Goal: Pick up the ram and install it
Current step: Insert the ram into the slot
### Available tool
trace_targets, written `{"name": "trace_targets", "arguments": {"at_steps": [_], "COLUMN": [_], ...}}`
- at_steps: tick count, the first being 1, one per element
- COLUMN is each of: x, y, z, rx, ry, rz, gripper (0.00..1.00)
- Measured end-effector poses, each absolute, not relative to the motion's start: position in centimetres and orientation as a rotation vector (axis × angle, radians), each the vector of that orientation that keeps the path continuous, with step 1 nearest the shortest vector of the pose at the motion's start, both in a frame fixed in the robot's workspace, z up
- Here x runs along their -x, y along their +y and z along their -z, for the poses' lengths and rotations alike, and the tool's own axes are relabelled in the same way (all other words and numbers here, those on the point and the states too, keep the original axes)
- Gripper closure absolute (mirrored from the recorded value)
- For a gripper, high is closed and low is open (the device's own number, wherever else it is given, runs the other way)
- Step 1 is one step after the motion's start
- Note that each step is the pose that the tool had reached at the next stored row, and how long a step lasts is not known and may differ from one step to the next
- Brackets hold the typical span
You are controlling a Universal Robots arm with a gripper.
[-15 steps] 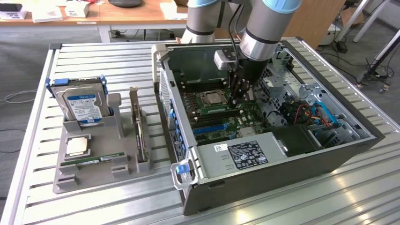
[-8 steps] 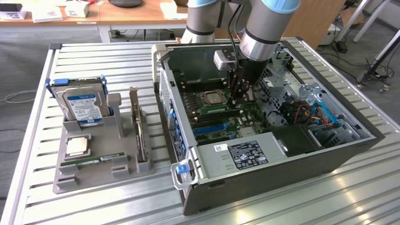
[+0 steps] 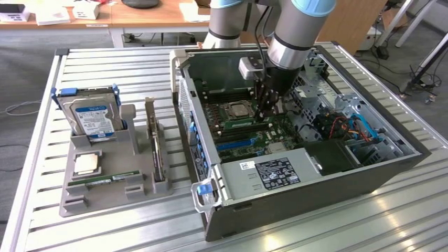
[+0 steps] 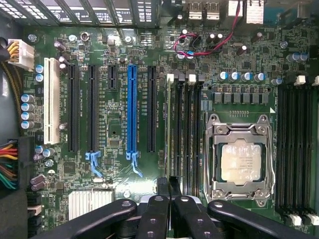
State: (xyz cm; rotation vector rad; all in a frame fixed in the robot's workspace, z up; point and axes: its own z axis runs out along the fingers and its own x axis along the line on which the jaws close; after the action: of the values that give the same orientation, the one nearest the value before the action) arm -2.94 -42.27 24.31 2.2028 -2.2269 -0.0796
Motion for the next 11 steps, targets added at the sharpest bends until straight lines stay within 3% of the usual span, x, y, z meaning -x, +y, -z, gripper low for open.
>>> {"name": "trace_targets", "arguments": {"at_steps": [11], "x": [2.94], "y": [-42.29], "z": [-23.9], "rx": [-2.202], "ry": [-2.226], "rz": [0.079], "gripper": [0.88]}}
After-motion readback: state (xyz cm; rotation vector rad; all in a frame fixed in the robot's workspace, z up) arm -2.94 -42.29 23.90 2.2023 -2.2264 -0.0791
